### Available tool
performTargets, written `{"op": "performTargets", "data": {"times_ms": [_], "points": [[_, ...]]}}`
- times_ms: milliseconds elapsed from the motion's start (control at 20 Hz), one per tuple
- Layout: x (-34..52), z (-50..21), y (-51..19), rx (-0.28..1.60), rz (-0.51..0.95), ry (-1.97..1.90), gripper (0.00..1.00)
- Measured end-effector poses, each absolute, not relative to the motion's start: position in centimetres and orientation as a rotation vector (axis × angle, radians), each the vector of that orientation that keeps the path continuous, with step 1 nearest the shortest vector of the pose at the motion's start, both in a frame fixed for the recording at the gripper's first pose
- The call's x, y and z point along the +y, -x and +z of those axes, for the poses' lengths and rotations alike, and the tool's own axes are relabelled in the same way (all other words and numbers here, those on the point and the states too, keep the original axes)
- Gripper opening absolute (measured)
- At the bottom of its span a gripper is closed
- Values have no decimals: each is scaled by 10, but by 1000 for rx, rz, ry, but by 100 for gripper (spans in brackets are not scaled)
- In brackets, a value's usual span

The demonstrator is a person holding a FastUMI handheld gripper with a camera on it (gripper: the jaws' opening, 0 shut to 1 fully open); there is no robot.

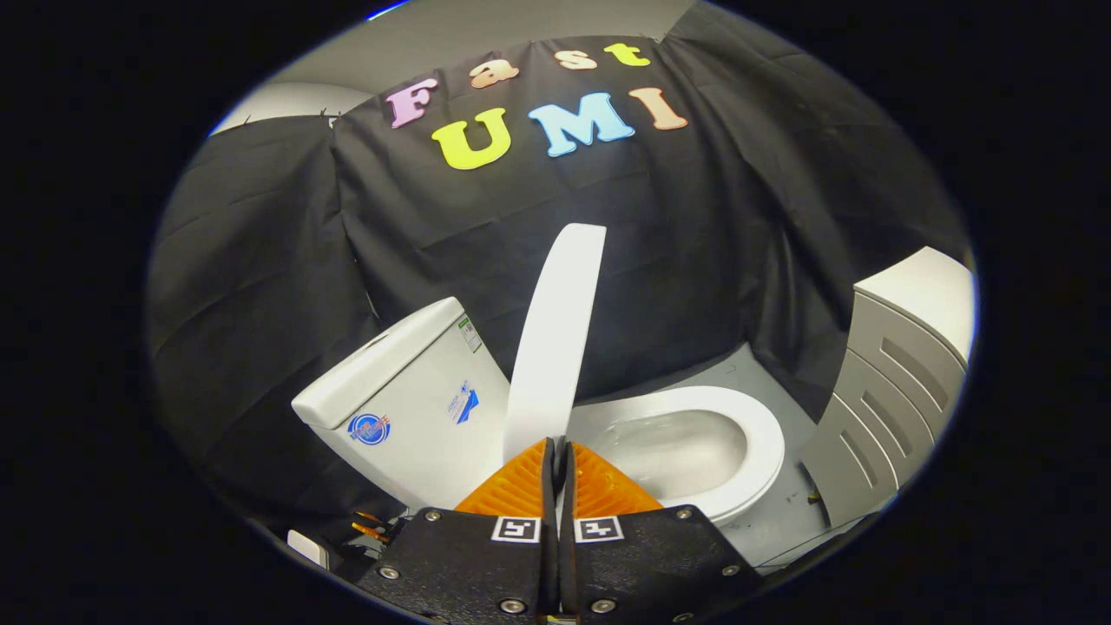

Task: Open the toilet lid.

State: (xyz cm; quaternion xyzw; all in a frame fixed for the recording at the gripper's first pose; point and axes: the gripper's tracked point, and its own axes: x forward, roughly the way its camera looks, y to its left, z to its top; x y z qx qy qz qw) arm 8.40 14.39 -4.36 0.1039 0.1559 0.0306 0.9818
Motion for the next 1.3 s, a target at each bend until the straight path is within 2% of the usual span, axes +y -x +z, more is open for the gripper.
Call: {"op": "performTargets", "data": {"times_ms": [700,1300], "points": [[215,-24,-91,215,154,-48,0],[267,-18,-98,92,167,123,0]]}}
